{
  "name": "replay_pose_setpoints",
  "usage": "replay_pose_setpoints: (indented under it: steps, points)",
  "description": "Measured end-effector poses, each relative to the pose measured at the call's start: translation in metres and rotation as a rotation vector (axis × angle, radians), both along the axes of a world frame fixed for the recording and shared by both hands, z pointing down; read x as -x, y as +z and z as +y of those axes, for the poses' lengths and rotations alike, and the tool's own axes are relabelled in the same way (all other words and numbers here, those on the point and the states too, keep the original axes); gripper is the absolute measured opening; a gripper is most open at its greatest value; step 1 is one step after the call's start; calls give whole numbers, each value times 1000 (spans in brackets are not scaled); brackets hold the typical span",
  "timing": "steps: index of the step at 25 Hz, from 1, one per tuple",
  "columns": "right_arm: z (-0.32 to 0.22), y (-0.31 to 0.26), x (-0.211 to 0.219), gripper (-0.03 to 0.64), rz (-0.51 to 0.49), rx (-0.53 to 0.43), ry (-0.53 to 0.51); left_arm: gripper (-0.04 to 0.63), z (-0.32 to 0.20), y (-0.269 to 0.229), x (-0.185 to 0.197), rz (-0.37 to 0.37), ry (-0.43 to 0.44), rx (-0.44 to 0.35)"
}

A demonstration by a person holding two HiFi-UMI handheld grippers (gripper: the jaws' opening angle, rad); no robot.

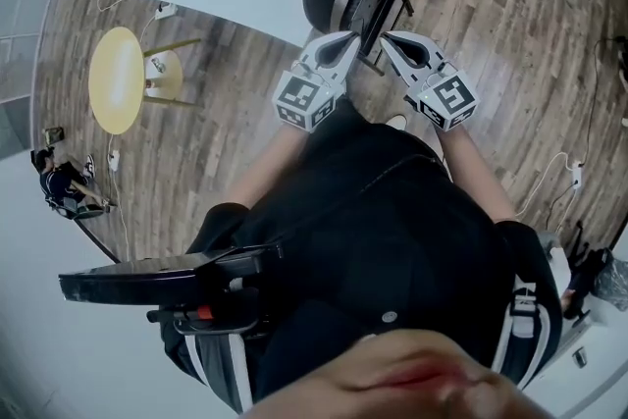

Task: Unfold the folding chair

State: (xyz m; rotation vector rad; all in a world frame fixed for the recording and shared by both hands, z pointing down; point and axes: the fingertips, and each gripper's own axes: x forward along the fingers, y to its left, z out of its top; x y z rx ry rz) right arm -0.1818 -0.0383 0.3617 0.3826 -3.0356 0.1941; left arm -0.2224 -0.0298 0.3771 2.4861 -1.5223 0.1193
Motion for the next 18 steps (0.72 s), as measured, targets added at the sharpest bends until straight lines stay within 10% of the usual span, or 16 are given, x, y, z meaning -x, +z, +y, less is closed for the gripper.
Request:
replay_pose_setpoints:
  steps: [18]
  points:
    - [-95,27,121,9,29,52,192,5,-109,45,117,-15,144,120]
